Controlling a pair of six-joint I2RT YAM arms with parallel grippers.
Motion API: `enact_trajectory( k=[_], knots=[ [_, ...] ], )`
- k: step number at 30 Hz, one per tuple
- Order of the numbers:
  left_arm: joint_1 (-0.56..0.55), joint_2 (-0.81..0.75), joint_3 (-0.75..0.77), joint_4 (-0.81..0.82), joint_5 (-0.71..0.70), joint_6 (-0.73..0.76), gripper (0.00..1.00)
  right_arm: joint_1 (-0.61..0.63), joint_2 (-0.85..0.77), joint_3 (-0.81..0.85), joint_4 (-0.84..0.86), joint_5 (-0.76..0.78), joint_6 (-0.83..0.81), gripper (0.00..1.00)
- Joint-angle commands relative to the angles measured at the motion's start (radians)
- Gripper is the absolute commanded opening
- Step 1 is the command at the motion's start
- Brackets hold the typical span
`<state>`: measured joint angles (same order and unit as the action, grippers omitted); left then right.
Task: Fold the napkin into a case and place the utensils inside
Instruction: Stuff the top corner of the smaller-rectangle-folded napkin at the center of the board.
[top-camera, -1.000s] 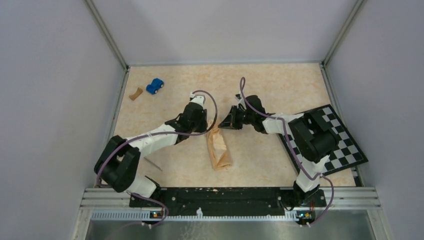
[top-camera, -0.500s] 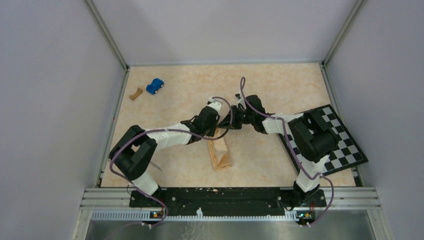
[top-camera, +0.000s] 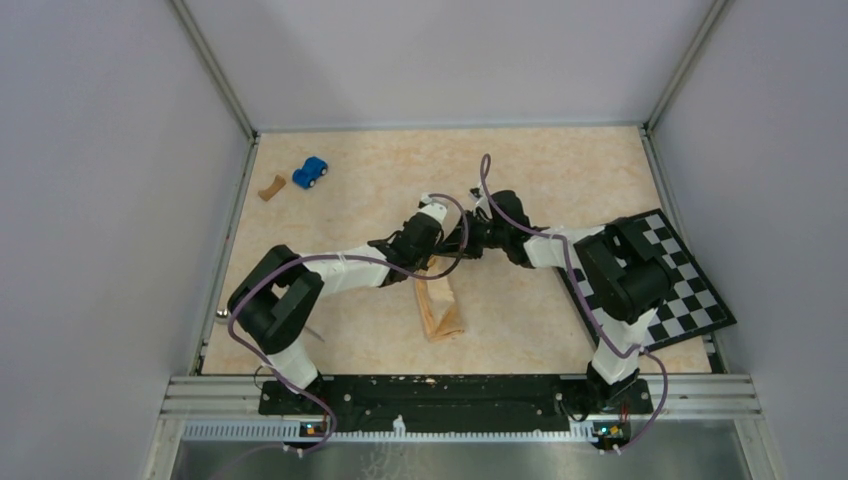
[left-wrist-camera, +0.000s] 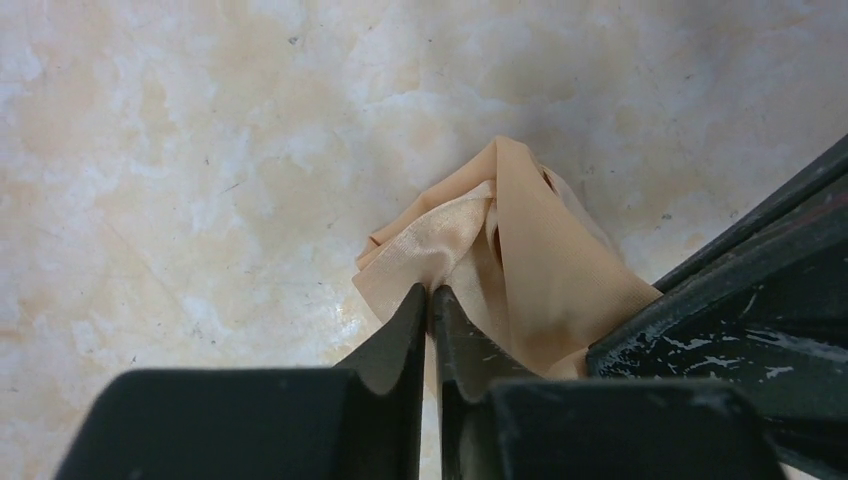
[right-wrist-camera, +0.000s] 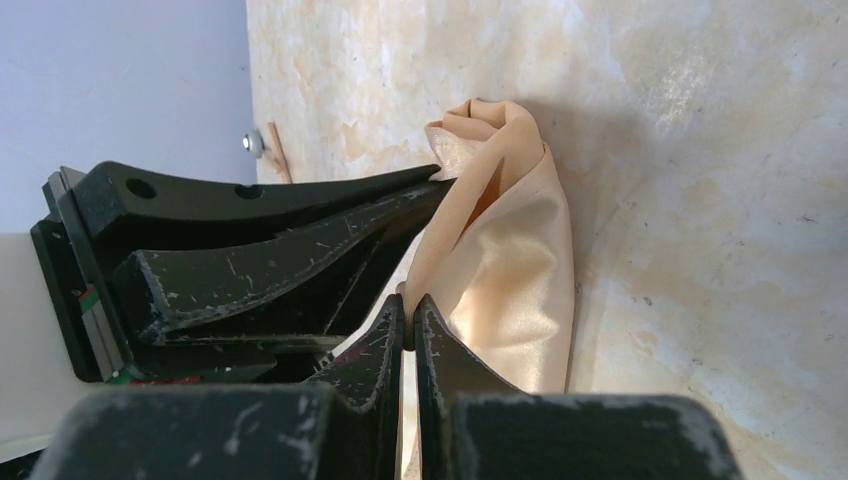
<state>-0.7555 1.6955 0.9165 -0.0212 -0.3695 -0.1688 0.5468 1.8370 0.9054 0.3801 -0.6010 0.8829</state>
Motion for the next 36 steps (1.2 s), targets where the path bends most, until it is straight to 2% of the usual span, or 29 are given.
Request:
enact_trajectory(
  k=[1,4,12,21,29,34,35,36],
  knots=[
    [-0.005,-0.007,0.037,0.043,-0.037,0.014,0.07,0.000,0.016,0.027,0.080,-0.011,0.033,0.00],
    [-0.005,-0.034,0.016,0.066,-0.023,0.006,0.00,0.016,0.027,0.034,0.083,0.002,0.053,0.00],
    [-0.002,-0.101,-0.048,0.129,0.028,-0.022,0.00,0.075,0.080,0.093,0.024,0.103,0.133,0.00],
    [-0.002,-0.125,-0.080,0.140,0.040,-0.039,0.00,0.083,0.129,0.078,0.115,0.201,0.305,0.00],
    [-0.001,-0.127,-0.090,0.149,0.043,-0.050,0.00,0.094,0.204,0.083,0.221,0.186,0.382,0.00],
    [0.001,-0.122,-0.091,0.140,0.037,-0.059,0.00,0.091,0.234,0.125,0.262,0.097,0.357,0.00],
    [0.003,-0.123,-0.091,0.133,0.031,-0.060,0.00,0.086,0.223,0.108,0.272,0.086,0.355,0.01],
    [0.005,-0.125,-0.092,0.130,0.024,-0.057,0.00,0.081,0.209,0.087,0.292,0.076,0.354,0.07]
  ],
)
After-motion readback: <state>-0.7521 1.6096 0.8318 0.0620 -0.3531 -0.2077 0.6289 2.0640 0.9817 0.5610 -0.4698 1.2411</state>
